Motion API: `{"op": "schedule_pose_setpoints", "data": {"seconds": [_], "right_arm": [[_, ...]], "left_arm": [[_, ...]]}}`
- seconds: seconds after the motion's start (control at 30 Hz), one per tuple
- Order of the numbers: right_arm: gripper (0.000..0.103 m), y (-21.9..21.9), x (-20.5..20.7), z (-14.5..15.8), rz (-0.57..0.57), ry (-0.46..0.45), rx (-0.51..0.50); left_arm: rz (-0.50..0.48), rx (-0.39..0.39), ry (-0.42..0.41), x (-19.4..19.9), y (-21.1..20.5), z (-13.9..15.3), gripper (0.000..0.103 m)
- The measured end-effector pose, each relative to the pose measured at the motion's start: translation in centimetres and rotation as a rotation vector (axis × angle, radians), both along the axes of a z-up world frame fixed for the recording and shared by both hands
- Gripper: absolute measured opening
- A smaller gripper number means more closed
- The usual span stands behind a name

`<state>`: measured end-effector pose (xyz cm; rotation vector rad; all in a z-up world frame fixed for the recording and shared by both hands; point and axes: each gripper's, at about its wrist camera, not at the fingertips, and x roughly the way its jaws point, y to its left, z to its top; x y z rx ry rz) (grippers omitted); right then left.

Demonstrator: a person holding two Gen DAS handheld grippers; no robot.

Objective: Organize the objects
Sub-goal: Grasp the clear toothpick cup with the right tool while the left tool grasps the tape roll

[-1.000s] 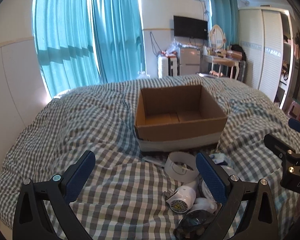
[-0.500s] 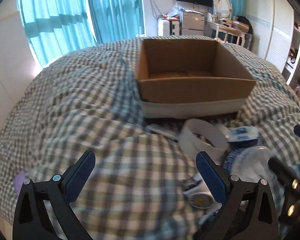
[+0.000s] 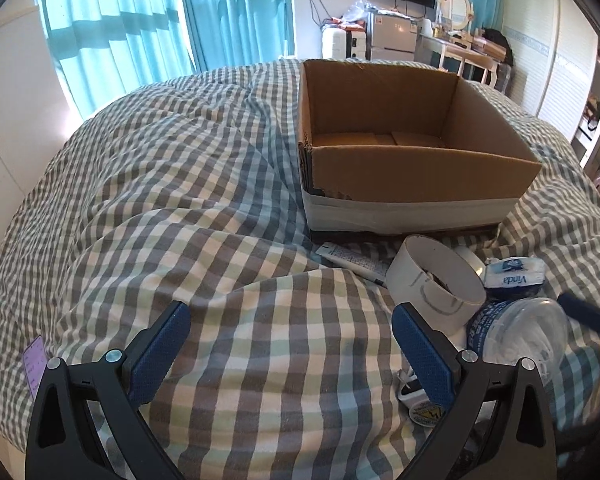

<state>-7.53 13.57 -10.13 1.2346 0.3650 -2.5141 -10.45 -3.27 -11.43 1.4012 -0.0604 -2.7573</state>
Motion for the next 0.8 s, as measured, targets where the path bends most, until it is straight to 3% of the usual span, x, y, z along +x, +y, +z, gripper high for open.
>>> {"op": "schedule_pose_setpoints", "data": {"seconds": [0.07, 0.17, 0.27, 0.5, 0.63, 0.8], "right_arm": [[0.079, -0.6, 0.2, -0.9, 0.029, -0.042, 0.009], [0.070, -0.8, 0.3, -1.4, 0.024, -0.024, 0.028], [0.067, 0.2, -0.1, -0.8, -0.007, -0.027, -0.033], [0.066, 4.3, -0.1, 4.1, -0.067, 0.060, -0.150], [0.066, 6.8, -0.9, 7.2, -0.146, 0.179, -0.104], [0.065, 9.6, -3.0, 6.7, -0.214, 0.171, -0.094]], "left_arm": [[-0.001, 0.005, -0.006, -0.3, 0.0, -0.2, 0.103], [-0.004, 0.004, -0.014, -0.5, 0.0, -0.4, 0.103], [-0.018, 0.004, -0.010, -0.4, 0.2, -0.3, 0.103], [-0.126, 0.013, 0.031, -0.2, 2.6, 0.4, 0.103], [-0.190, 0.015, 0.025, -0.9, 4.7, -0.1, 0.103], [-0.243, 0.005, -0.023, -1.9, 6.6, -1.5, 0.103]]}}
